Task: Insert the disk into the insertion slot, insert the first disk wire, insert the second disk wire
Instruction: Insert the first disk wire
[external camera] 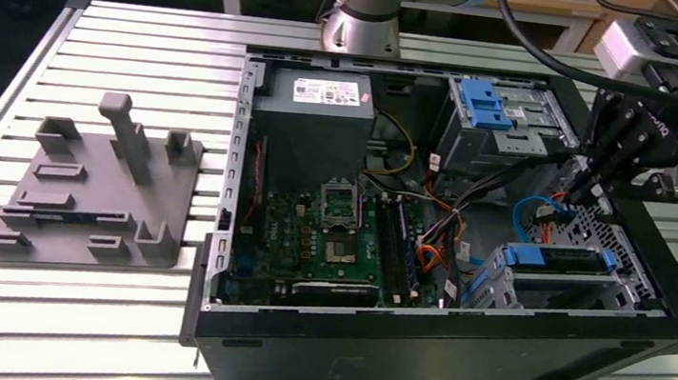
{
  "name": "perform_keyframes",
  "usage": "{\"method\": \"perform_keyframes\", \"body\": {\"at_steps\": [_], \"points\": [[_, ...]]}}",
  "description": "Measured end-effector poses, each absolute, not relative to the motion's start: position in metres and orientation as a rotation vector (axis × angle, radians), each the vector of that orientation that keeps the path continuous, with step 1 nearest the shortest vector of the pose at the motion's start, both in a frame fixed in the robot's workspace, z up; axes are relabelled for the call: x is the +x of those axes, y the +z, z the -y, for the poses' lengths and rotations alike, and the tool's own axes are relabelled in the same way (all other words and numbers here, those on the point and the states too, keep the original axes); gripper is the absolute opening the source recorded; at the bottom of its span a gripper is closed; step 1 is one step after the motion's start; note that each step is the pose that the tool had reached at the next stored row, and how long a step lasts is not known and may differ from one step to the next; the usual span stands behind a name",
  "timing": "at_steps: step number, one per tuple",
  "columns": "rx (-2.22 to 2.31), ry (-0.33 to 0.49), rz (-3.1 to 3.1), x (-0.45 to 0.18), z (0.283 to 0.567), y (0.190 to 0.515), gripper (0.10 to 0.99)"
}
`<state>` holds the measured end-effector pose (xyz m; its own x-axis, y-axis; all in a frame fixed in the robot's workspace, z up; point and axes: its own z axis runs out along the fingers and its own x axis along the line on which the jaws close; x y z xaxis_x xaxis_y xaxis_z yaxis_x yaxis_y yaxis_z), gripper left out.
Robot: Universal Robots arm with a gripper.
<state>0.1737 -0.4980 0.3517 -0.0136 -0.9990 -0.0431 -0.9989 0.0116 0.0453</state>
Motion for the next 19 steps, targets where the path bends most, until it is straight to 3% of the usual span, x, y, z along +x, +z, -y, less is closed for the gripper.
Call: {"method": "perform_keyframes", "body": {"at_steps": [19], "points": [[2.209, -0.115, 2.244, 0.174, 0.546, 0.351, 0.165]]}}
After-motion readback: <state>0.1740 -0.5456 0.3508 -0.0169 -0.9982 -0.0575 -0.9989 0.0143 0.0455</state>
